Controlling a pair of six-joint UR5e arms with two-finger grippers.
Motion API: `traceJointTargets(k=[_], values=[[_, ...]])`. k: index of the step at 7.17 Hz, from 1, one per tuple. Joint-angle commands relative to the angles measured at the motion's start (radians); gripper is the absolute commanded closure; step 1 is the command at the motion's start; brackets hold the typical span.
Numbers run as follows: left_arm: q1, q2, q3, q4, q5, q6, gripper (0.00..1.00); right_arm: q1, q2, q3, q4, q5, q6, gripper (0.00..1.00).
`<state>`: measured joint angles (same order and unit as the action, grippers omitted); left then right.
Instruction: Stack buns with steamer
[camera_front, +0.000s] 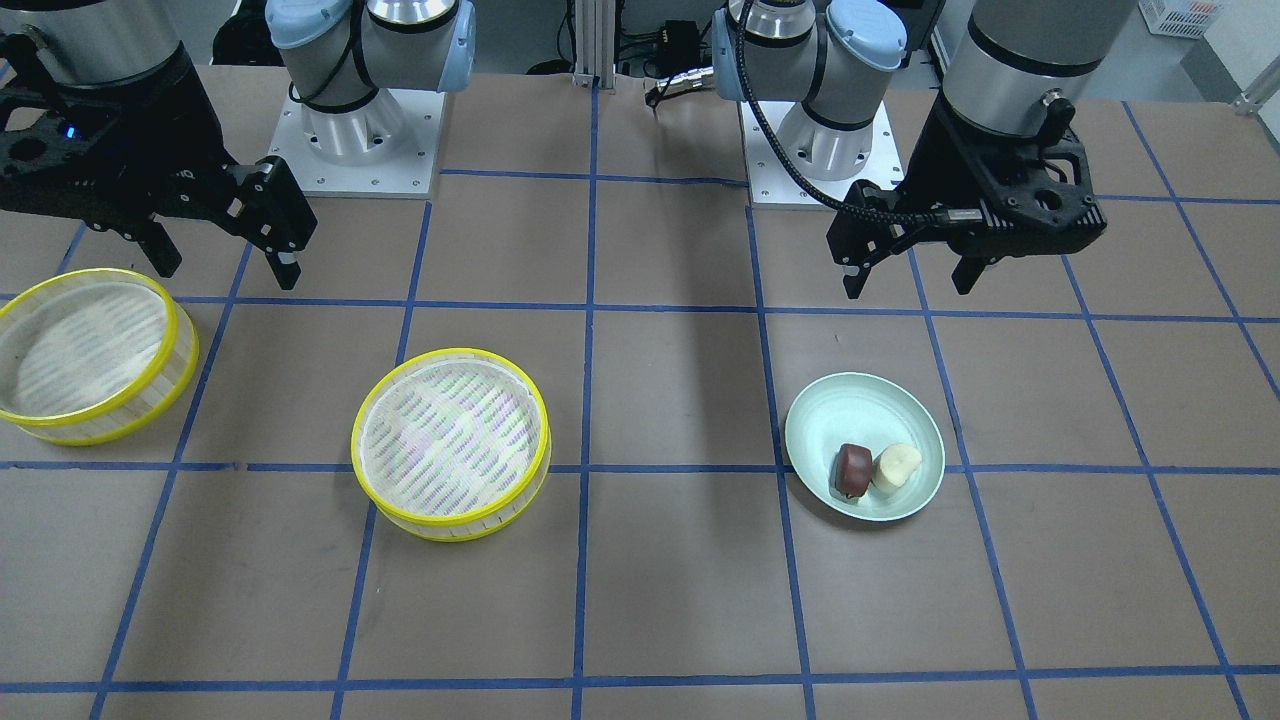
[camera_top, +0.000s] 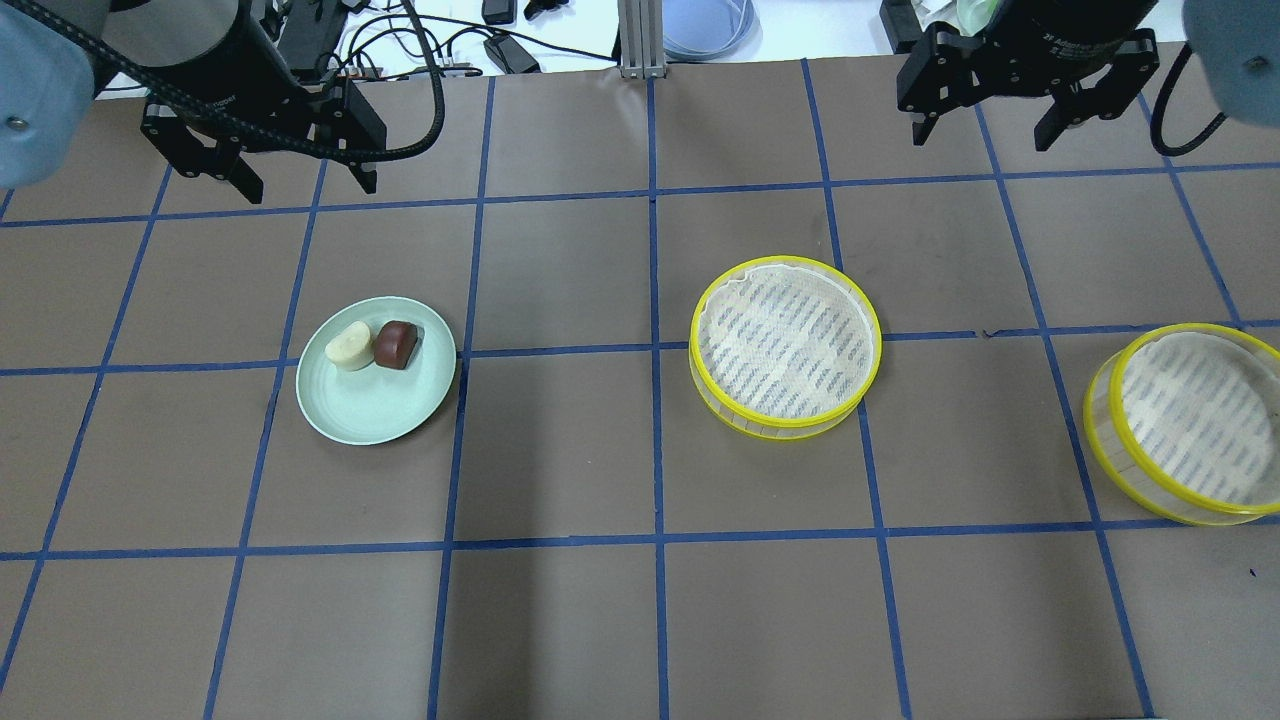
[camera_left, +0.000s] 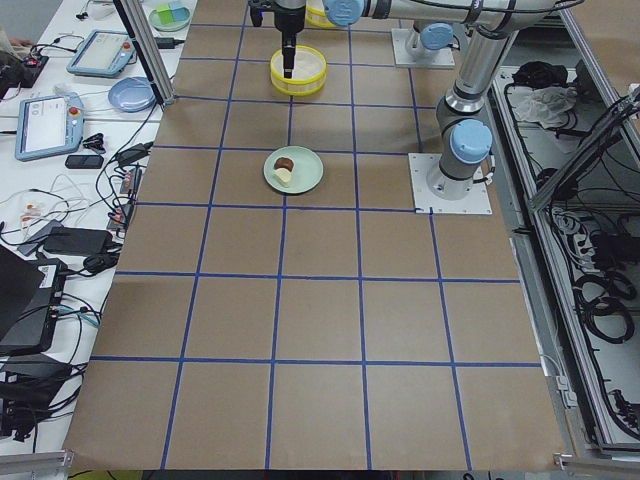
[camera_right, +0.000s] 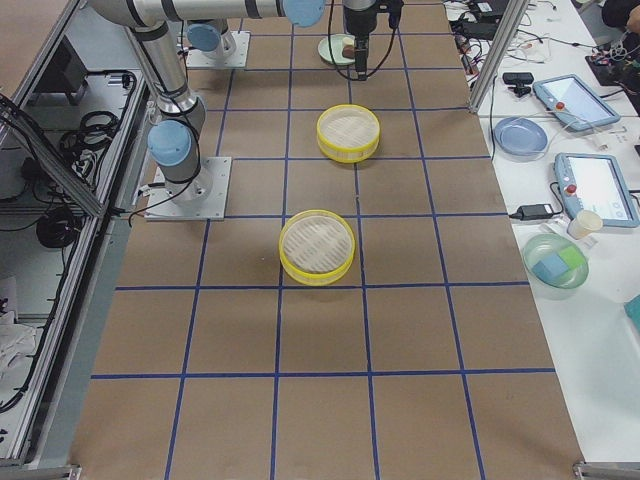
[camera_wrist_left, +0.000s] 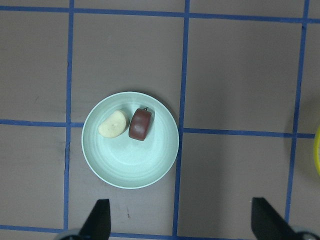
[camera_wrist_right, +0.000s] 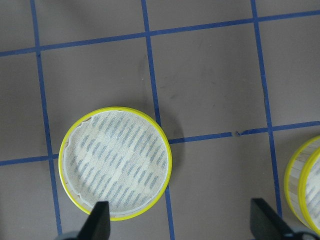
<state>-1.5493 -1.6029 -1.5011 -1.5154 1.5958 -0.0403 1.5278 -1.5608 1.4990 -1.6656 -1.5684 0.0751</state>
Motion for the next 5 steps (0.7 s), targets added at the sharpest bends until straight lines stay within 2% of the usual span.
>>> traceJointTargets(k=[1,2,3,4,5], values=[[0.015,-0.021,-0.014,0.017,0.001,0.044,0.00,0.000,-0.005,0.015,-0.002,-0.001,0.000,0.00],[0.030,-0.055,-0.043,0.052,0.003,0.089,0.00,0.000,-0.005,0.015,-0.003,-0.001,0.000,0.00],[0.107,-0.089,-0.094,0.198,0.000,0.174,0.00,0.000,-0.005,0.015,-0.003,-0.001,0.000,0.00],[0.191,-0.130,-0.137,0.254,-0.010,0.286,0.00,0.000,-0.005,0.015,-0.003,-0.001,0.000,0.00],[0.231,-0.170,-0.169,0.300,-0.008,0.309,0.00,0.000,-0.005,0.015,-0.003,-0.001,0.000,0.00]])
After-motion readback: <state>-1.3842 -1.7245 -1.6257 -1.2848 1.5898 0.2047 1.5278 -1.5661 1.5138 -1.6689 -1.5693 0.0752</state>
